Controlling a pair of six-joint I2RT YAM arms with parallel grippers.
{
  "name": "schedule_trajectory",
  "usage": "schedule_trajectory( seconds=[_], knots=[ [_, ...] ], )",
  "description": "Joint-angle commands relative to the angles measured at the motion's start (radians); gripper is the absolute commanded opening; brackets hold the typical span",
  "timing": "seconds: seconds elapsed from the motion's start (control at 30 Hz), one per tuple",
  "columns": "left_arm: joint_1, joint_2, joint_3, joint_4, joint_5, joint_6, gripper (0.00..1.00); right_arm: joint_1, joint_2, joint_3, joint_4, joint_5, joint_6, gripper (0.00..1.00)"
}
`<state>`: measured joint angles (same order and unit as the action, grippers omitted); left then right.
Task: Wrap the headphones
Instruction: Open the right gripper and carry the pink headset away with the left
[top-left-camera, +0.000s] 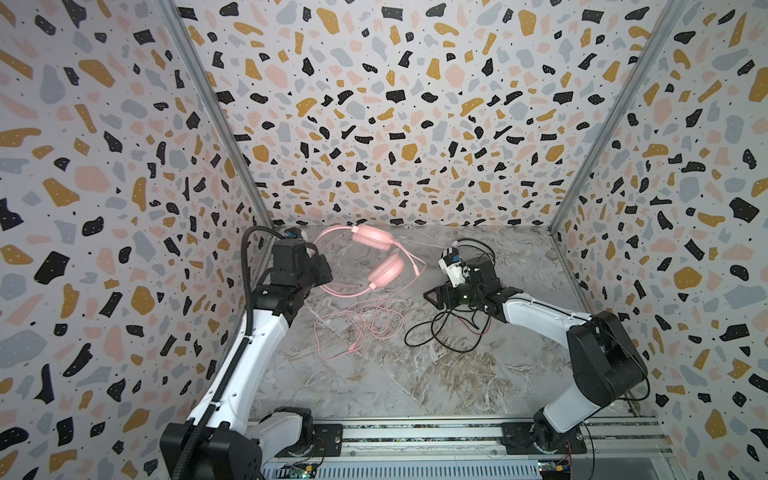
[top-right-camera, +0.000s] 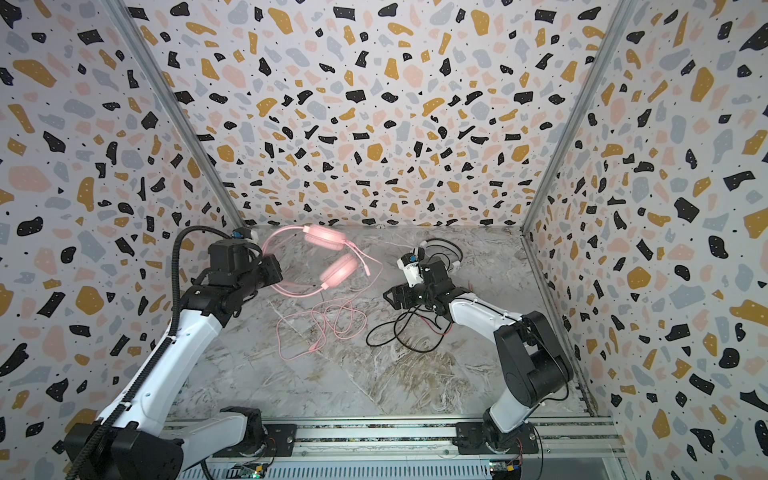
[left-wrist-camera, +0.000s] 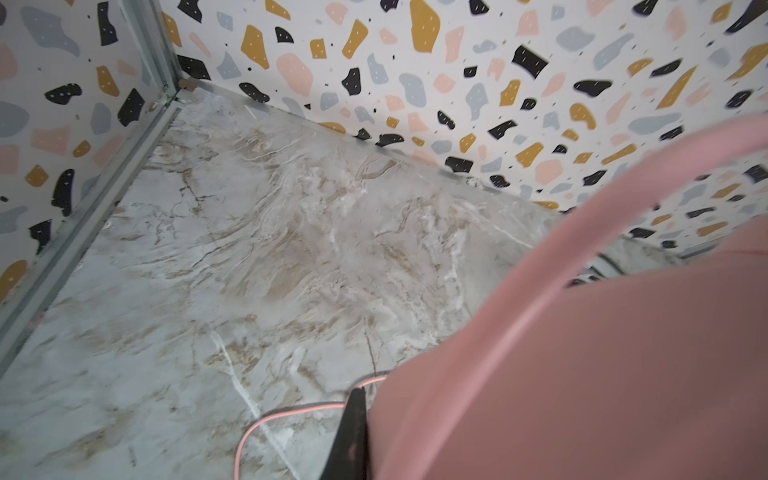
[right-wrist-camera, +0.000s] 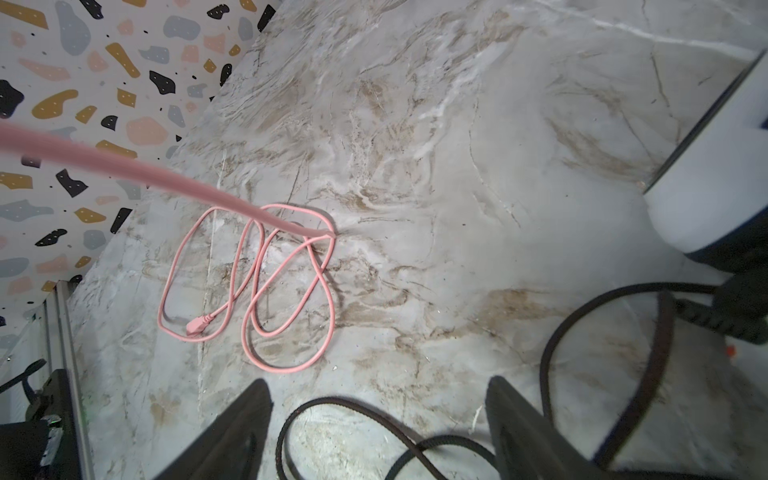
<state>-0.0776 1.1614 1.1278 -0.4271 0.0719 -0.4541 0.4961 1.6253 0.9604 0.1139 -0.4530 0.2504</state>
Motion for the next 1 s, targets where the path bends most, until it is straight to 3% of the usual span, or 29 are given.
schedule_trajectory(
  seconds=[0.0,0.17,0.33,0.53,0.73,0.8,0.97],
  knots=[
    [0.037,-0.001,0.064,0.143,0.18,-0.106,0.0,0.015,-0.019,-0.012,0.084,-0.05,0.045,0.83],
    [0.057,0.007,0.07,0.224,0.323,-0.213,0.0,0.072,0.019,-0.006,0.214,-0.064,0.097,0.83],
    [0.066,0.047,0.124,0.217,0.374,-0.247,0.0,0.119,0.086,-0.019,0.397,-0.096,0.181,0.83],
    [0.086,0.072,0.131,0.262,0.475,-0.32,0.0,0.177,0.155,-0.036,0.559,-0.032,0.271,0.83],
    [0.102,0.061,0.096,0.37,0.582,-0.416,0.0,0.188,0.221,-0.086,0.815,-0.031,0.47,0.81],
    [0.105,0.055,0.094,0.341,0.576,-0.402,0.0,0.202,0.259,-0.081,0.901,-0.055,0.536,0.79],
    [0.108,0.044,0.075,0.392,0.574,-0.468,0.0,0.258,0.338,-0.052,1.036,0.018,0.616,0.76]
  ],
)
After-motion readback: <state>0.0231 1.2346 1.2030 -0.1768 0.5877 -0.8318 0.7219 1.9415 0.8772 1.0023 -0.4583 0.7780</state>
